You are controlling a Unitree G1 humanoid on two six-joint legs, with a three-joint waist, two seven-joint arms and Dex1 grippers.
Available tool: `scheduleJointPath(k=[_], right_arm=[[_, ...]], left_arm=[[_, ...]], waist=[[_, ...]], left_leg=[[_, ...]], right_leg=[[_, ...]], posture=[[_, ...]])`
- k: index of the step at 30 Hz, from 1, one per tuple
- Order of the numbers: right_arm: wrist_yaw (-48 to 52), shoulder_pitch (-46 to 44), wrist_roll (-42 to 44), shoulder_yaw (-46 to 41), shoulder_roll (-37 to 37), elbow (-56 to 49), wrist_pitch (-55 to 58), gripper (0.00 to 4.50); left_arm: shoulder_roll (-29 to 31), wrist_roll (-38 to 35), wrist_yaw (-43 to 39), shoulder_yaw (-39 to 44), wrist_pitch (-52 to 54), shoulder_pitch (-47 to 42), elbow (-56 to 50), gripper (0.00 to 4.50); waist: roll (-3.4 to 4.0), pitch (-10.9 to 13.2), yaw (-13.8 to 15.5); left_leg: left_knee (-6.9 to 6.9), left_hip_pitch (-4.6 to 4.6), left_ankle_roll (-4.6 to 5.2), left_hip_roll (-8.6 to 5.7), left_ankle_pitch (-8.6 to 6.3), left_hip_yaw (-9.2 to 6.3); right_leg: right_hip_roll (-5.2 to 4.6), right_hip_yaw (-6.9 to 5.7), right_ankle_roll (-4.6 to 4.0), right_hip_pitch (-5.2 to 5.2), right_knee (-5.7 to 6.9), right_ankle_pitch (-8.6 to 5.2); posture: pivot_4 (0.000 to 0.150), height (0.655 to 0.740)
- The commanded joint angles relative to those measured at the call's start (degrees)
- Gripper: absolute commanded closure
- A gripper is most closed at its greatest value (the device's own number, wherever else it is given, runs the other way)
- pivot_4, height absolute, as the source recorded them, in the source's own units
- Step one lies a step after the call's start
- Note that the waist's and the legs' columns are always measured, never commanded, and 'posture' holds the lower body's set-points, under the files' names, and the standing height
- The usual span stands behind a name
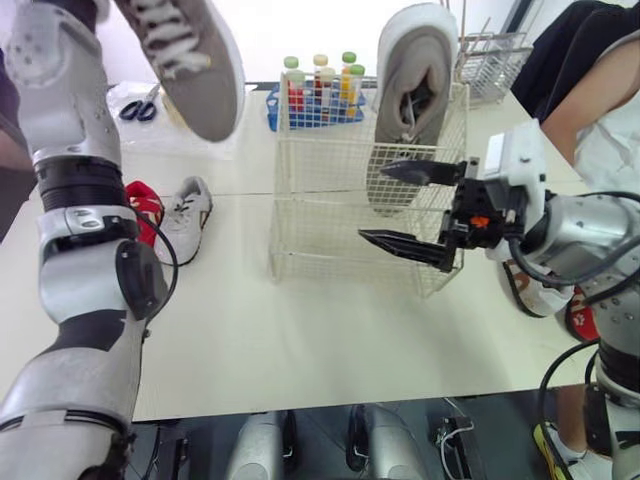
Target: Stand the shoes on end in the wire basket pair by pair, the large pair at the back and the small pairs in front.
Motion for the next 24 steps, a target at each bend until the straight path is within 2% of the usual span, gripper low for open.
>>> scheduleJointPath(k=[1,9,15,24], right_arm=[[-0.3,-1.4,0.7,-1.2,-0.9,-0.1,-0.5,0.00],[-2.9,-1.0,1.2,-1.9,-1.2,-2.1,0.4,0.00],[-7.0,1.2,3.1,-4.0,-1.8,-5.8,2.6,0.00],[-12.9,4.1,7.7,-7.8,-3.2,-10.7,6.0,0.00]], left_arm=[[-3.8,-1.3,0.1,-0.9,-11.4,-7.2,-2.2,4.43],[-15.3,-1.4,-1.4,-2.5,-30.5,-11.7,8.7,4.43],[-19.2,1.6,-0.2,-4.2,-40.1,-13.2,18.2,4.43],[-22.9,12.8,11.2,-9.6,-45.2,-9.9,24.8,4.43]], waist=[[-0.07,0.0,0.3],[-0.05,0.0,1.1],[-0.06,0.0,1.1],[-0.06,0.0,1.3]], left_leg=[[0.04,-0.01,0.01,0.00,0.00,-0.01],[0.24,0.00,0.18,-0.01,-0.11,0.06],[0.33,-0.04,0.26,0.02,-0.15,0.05],[0.59,-0.24,0.60,0.00,-0.35,-0.02]], right_leg=[[0.00,-0.02,0.00,0.03,-0.01,0.00],[-0.01,0.02,0.13,0.12,-0.08,0.08],[0.01,0.02,0.12,0.11,-0.08,0.09],[-0.01,0.00,0.20,0.11,-0.12,0.13]], posture=[[0.150,0.7400],[0.150,0.7400],[0.150,0.7400],[0.150,0.7400]])
